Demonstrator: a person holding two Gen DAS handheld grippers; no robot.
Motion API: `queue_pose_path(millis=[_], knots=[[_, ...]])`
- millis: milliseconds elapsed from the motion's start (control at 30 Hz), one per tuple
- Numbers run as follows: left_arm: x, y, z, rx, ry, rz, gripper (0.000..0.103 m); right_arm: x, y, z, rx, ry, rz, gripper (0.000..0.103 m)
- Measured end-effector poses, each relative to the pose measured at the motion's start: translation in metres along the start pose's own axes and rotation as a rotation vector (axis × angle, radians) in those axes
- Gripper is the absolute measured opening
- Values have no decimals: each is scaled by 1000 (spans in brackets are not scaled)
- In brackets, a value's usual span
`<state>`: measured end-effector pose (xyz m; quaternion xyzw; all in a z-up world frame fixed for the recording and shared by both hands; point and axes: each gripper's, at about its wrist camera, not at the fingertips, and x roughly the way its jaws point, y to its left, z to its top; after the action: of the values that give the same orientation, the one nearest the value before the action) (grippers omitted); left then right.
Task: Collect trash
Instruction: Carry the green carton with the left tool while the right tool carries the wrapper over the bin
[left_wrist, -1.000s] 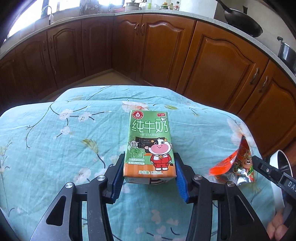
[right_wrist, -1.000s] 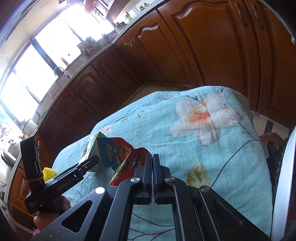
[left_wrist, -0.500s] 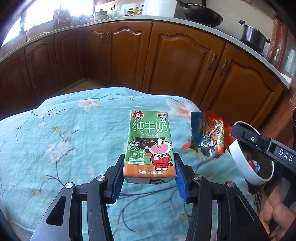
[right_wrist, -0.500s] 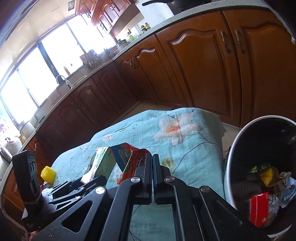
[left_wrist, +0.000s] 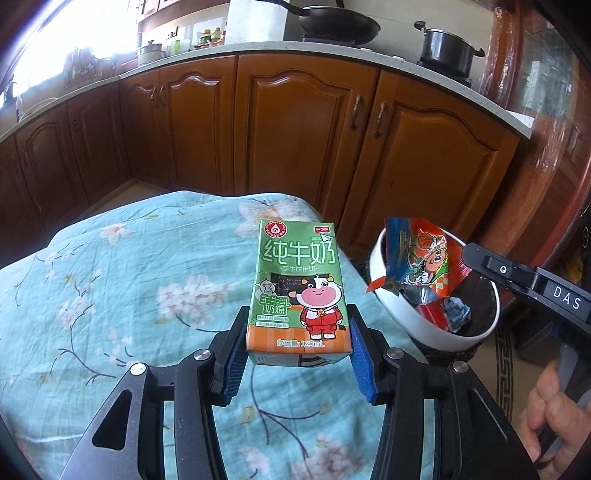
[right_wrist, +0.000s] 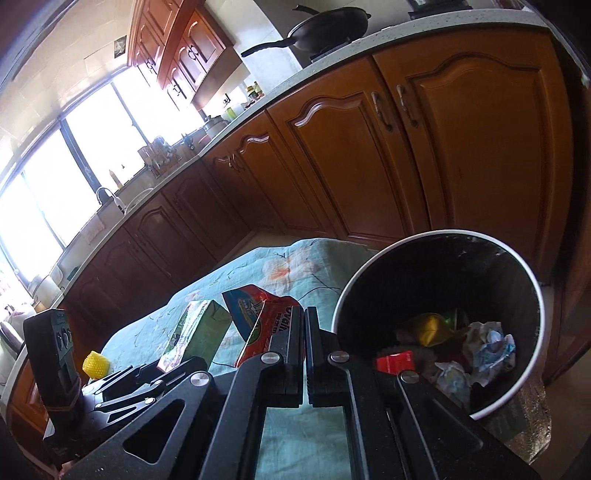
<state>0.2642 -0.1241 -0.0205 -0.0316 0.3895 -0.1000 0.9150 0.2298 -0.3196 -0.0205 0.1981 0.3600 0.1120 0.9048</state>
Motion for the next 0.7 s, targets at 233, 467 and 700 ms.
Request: queue_pose_path(millis=[233, 467, 700], knots=[[-2, -34, 1, 54, 5, -40, 48, -30, -29, 0, 37, -40, -45, 1], [7, -62, 5, 101, 17, -64, 48, -45, -51, -3, 73, -66, -86, 1], [27, -75, 14, 132, 44, -76, 48, -48, -68, -3, 86, -74, -121, 1]])
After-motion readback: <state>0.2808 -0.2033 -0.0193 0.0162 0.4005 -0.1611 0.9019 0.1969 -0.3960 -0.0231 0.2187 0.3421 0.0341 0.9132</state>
